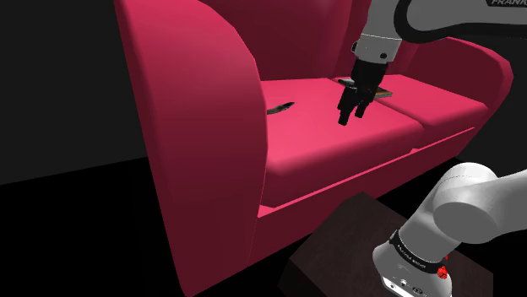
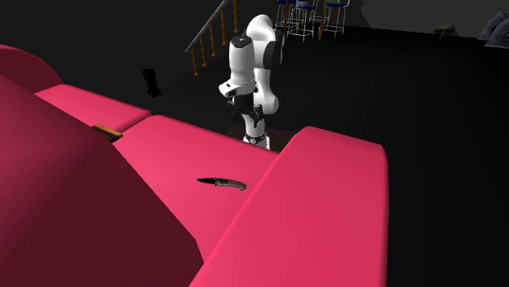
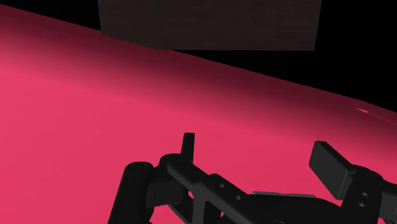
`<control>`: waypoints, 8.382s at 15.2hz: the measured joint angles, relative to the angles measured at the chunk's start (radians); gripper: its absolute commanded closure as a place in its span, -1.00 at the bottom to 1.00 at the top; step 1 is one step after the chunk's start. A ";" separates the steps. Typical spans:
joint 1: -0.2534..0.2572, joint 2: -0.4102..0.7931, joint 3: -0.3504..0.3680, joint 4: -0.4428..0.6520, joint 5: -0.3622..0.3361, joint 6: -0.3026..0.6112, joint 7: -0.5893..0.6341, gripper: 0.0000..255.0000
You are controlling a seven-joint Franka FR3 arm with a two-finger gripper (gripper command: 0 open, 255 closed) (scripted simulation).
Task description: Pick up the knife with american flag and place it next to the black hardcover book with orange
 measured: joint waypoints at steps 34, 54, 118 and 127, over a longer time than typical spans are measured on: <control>-0.231 0.814 0.195 0.570 -0.062 0.261 1.215 -1.00; -0.231 0.806 0.195 0.628 -0.059 0.196 1.214 1.00; -0.652 0.879 -0.225 0.696 -0.041 0.211 0.370 1.00; -0.652 0.880 -0.224 0.694 -0.041 0.215 0.370 -1.00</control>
